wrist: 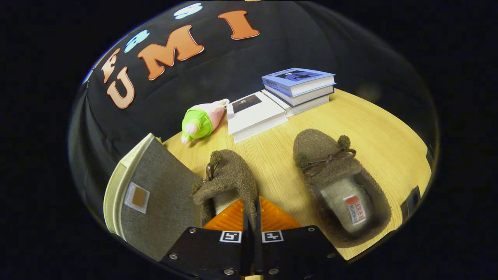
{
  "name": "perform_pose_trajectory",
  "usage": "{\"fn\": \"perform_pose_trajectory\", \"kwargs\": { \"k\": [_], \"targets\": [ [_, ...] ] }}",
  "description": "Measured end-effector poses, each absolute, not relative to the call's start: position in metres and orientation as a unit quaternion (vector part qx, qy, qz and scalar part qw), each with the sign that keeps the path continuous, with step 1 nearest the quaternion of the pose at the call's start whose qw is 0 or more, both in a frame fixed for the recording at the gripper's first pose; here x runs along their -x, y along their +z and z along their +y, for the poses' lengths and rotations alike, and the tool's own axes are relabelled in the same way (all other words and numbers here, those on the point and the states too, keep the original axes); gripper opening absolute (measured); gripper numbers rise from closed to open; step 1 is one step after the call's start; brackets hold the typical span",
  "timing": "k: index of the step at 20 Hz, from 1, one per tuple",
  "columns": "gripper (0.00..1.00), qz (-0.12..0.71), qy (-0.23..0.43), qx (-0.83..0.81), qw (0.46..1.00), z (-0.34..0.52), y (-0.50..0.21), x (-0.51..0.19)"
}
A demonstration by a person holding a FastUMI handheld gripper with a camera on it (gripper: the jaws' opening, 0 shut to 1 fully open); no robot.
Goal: Open the storage box then place both shoes into the box .Put the left shoe in first, then the right shoe, with the right side of both shoes facing outward in a uniform manner.
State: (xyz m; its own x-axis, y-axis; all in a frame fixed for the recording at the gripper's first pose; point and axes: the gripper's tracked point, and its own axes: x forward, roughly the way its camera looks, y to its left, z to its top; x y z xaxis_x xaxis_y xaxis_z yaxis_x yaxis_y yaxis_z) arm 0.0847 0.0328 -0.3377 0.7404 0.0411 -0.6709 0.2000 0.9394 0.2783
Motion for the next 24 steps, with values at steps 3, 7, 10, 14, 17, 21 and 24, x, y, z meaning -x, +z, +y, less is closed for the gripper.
{"fn": "perform_pose_trajectory", "kwargs": {
  "k": [3, 7, 10, 14, 17, 21, 24],
  "targets": [
    [0.05, 0.335, -0.036, -0.176, 0.925, 0.039, -0.308, -0.088],
    [0.05, 0.301, -0.027, -0.187, 0.935, 0.05, -0.261, -0.093],
    [0.05, 0.274, -0.02, -0.199, 0.941, 0.059, -0.224, -0.098],
    [0.05, 0.246, -0.005, -0.204, 0.948, 0.08, -0.185, -0.099],
    [0.04, 0.243, 0.018, -0.212, 0.946, 0.108, -0.174, -0.097],
    [0.05, 0.255, 0.042, -0.225, 0.94, 0.144, -0.179, -0.096],
    [0.05, 0.266, 0.049, -0.226, 0.936, 0.17, -0.192, -0.094]
  ]
}}
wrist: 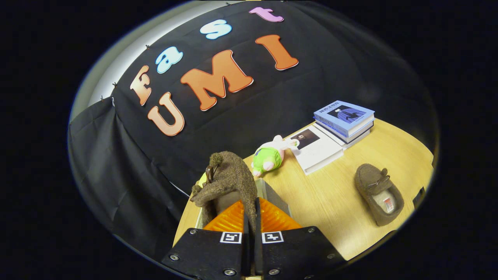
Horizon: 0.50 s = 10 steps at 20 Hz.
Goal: Open the storage box then place both shoes into the box .Put the left shoe in first, then the right shoe, with the right side of both shoes facing outward in a uniform manner.
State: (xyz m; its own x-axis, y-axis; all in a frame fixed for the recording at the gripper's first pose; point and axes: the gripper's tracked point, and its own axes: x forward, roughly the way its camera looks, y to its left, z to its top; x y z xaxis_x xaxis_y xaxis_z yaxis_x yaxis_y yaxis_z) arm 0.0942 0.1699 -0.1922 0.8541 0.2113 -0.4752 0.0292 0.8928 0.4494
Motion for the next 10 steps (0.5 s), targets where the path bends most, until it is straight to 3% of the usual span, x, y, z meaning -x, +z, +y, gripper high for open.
{"fn": "perform_pose_trajectory", "kwargs": {
  "k": [10],
  "targets": [
    [0.04, 0.308, 0.047, -0.204, 0.928, 0.251, -0.244, -0.089]
  ]
}}
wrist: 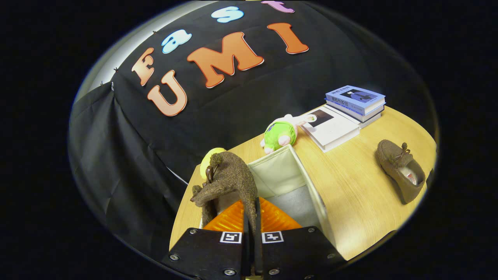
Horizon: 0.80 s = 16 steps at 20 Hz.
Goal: Open the storage box then place both shoes into the box .Put the left shoe in first, then the right shoe, with the right side of both shoes facing outward in a uniform manner.
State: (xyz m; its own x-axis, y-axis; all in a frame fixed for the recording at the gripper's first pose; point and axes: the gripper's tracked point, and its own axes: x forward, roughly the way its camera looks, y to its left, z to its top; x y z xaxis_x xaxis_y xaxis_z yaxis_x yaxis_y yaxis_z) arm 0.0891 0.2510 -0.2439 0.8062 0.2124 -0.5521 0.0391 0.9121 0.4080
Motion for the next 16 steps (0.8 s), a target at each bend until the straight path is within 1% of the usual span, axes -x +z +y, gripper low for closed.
{"fn": "perform_pose_trajectory", "kwargs": {
  "k": [3, 5, 6, 7, 8, 10, 11, 16],
  "targets": [
    [0.05, 0.335, 0.052, -0.193, 0.921, 0.27, -0.261, -0.082],
    [0.14, 0.333, 0.063, -0.183, 0.923, 0.28, -0.26, -0.081],
    [0.3, 0.332, 0.07, -0.176, 0.924, 0.284, -0.259, -0.081],
    [0.4, 0.328, 0.079, -0.172, 0.925, 0.287, -0.256, -0.079],
    [0.59, 0.326, 0.084, -0.166, 0.927, 0.288, -0.253, -0.078],
    [0.91, 0.316, 0.087, -0.153, 0.932, 0.284, -0.246, -0.077],
    [0.97, 0.31, 0.087, -0.148, 0.935, 0.28, -0.242, -0.077],
    [0.98, 0.29, 0.092, -0.121, 0.945, 0.252, -0.23, -0.074]
  ]
}}
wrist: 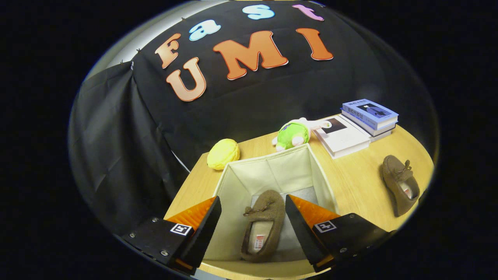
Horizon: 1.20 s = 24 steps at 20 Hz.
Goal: Open the storage box then place both shoes into the box .Put the left shoe in first, then the right shoe, with the right side of both shoes facing outward in a uniform manner.
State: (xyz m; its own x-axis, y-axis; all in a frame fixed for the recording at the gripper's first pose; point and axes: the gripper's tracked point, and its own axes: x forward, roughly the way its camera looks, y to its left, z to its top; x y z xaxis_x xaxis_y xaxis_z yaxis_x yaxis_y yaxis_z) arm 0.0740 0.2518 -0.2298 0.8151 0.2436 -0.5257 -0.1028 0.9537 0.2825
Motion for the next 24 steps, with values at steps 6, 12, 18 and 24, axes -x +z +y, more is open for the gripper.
{"fn": "perform_pose_trajectory", "kwargs": {
  "k": [6, 12, 18, 24],
  "targets": [
    [0.98, 0.276, 0.073, -0.102, 0.953, 0.19, -0.219, -0.071],
    [0.98, 0.261, 0.02, -0.096, 0.96, 0.096, -0.214, -0.068],
    [0.98, 0.267, -0.056, -0.113, 0.955, -0.002, -0.233, -0.058],
    [0.98, 0.282, -0.113, -0.137, 0.943, -0.075, -0.269, -0.049]
  ]
}}
